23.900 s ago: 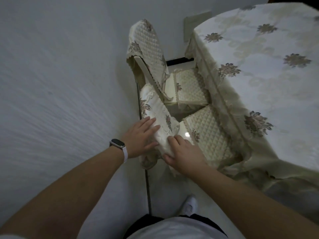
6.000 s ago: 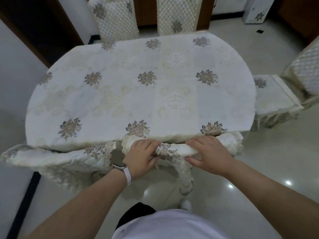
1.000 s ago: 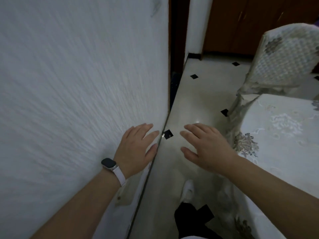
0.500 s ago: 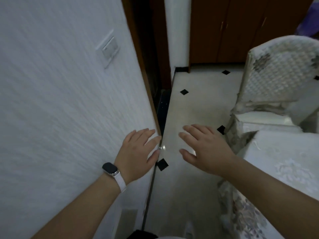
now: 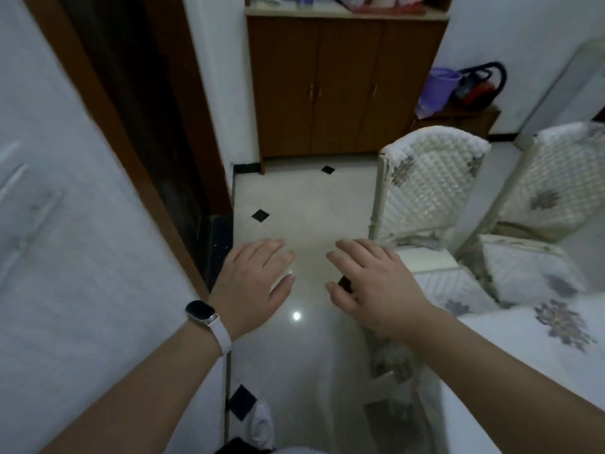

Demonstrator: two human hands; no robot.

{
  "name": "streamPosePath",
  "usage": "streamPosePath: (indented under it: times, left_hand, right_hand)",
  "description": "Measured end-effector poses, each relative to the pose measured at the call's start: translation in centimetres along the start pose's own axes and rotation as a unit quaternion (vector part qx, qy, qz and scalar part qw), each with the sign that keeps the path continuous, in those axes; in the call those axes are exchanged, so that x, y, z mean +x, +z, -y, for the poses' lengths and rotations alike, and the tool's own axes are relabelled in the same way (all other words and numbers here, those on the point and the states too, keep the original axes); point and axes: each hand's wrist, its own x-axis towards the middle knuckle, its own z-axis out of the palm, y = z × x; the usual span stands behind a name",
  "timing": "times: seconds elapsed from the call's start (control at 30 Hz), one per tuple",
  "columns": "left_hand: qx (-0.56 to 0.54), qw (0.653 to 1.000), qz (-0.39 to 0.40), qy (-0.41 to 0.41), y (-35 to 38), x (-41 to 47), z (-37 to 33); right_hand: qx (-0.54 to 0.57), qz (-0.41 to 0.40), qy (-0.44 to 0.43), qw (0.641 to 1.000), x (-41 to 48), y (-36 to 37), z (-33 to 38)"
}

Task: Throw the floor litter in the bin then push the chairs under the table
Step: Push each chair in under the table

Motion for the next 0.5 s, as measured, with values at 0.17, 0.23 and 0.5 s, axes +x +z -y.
streamPosePath:
  times: [0.17,0.23,0.5]
  left_hand:
    - [-0.041,0.999,0.015,0.028,3.5,7.8,5.2]
    - [-0.057,0.998,0.025,0.033,4.4,10.7,6.0]
    - [-0.071,0.992,0.038,0.093,9.2,21.1,9.4]
  right_hand:
    - [-0.058,-0.001,0.06,0.996,5.7,-1.3,-3.9]
    - [-0.055,0.004,0.09,0.994,6.7,-0.9,-4.9]
    - [-0.033,0.009,0.13,0.991,13.5,4.4,-11.5]
